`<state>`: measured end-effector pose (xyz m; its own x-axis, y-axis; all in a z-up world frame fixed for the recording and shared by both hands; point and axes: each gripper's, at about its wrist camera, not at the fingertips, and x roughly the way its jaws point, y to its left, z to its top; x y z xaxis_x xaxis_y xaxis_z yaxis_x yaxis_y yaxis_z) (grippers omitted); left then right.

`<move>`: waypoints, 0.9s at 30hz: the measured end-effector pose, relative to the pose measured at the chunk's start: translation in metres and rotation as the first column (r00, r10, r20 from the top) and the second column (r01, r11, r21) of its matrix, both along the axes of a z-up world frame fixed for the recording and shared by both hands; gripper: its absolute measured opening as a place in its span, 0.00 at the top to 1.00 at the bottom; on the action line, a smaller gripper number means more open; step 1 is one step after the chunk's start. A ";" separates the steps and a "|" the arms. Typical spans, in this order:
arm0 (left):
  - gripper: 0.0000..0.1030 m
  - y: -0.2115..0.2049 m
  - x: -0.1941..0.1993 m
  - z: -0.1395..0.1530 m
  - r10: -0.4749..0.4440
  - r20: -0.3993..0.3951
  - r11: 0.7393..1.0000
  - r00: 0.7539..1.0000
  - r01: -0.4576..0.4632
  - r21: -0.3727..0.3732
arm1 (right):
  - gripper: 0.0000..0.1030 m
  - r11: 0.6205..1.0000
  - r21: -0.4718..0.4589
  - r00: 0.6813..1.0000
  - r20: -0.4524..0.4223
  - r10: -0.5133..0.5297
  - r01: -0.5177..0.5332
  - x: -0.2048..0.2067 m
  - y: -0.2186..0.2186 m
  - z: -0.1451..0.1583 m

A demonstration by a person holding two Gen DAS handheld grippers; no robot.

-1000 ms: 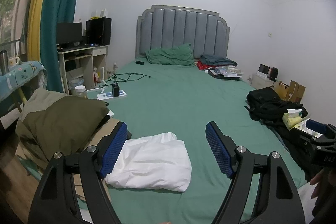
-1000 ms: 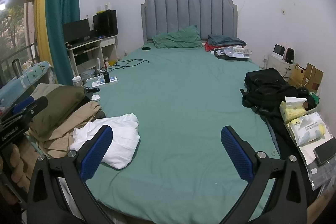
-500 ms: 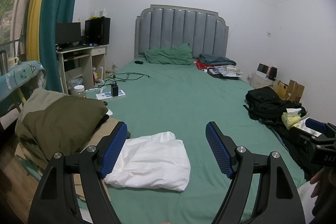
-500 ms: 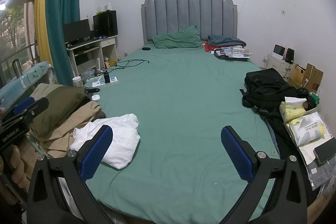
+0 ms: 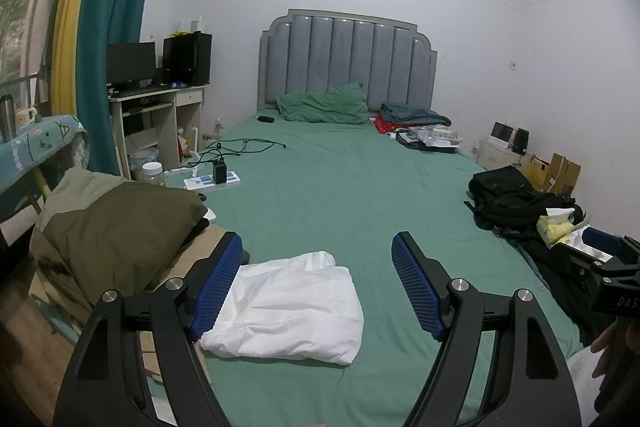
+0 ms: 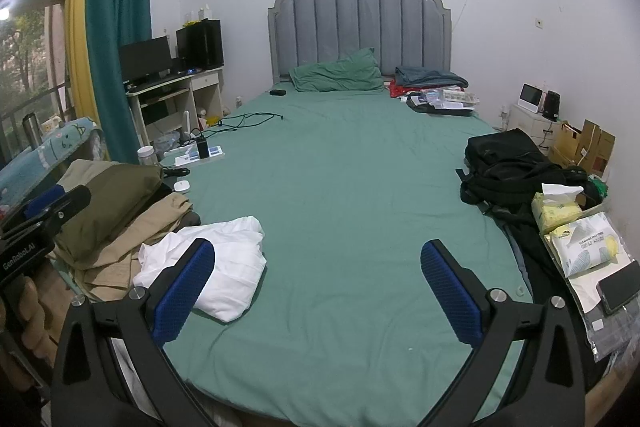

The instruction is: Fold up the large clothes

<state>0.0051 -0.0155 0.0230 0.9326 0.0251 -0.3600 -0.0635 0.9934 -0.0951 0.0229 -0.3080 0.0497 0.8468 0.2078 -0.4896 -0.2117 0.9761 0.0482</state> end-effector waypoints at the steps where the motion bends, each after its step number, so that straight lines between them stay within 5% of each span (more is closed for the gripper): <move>1: 0.22 -0.001 0.000 0.000 0.000 0.000 1.000 1.000 0.000 0.000 | 0.01 1.000 -0.001 1.000 0.000 0.001 -0.001 0.000 0.000 0.000; 27: 0.22 -0.006 -0.002 -0.002 -0.009 -0.006 1.000 1.000 0.009 -0.006 | 0.01 1.000 -0.003 1.000 -0.004 0.000 0.000 -0.002 -0.001 0.002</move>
